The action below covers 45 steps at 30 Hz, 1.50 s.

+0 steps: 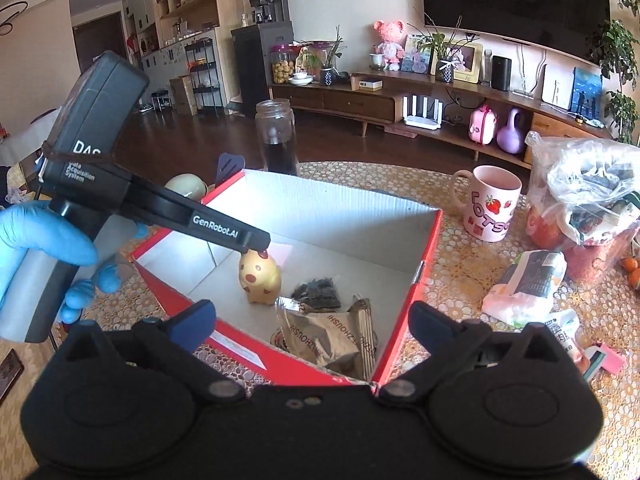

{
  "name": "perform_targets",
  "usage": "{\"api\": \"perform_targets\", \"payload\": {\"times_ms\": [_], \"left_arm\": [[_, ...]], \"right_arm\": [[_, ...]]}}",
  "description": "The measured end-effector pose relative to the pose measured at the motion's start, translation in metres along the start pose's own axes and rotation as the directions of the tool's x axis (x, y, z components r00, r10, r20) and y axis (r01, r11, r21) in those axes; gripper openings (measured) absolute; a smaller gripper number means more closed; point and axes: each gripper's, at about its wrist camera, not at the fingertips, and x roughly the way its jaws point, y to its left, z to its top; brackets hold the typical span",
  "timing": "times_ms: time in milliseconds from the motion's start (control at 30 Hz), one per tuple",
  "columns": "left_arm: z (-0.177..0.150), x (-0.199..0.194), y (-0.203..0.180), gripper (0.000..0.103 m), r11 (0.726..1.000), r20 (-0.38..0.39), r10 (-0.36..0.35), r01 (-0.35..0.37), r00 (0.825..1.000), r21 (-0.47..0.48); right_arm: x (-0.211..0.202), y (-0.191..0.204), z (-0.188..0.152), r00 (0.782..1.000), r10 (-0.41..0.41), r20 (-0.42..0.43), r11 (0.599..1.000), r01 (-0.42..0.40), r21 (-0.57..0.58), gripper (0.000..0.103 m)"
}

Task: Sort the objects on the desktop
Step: 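Withdraw both open tools from the box toward the table items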

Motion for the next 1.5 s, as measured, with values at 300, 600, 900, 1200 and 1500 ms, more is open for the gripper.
{"api": "perform_targets", "payload": {"times_ms": [300,600,900,1200,1500], "left_arm": [[-0.023,-0.035,-0.04,0.057,0.997,0.062,-0.052,0.048,0.997,0.057],[-0.044,-0.056,-0.103,0.071,0.981,0.076,-0.144,0.133,0.987,0.139],[-0.066,-0.066,-0.179,0.08,0.938,0.065,-0.253,0.228,0.965,0.262],[-0.09,-0.047,-0.241,0.084,0.889,0.019,-0.318,0.291,0.948,0.355],[-0.098,-0.013,-0.272,0.089,0.858,-0.035,-0.376,0.363,0.926,0.364]], "right_arm": [[-0.047,-0.025,-0.027,0.998,-0.043,0.037,0.999,0.042,0.02,0.103],[-0.091,-0.068,-0.069,0.988,-0.148,0.054,0.988,0.145,0.05,0.103],[-0.131,-0.134,-0.106,0.957,-0.287,0.05,0.952,0.278,0.13,0.103],[-0.147,-0.198,-0.133,0.935,-0.354,0.004,0.903,0.34,0.263,0.103],[-0.134,-0.231,-0.135,0.938,-0.347,-0.023,0.896,0.339,0.287,0.103]]}}
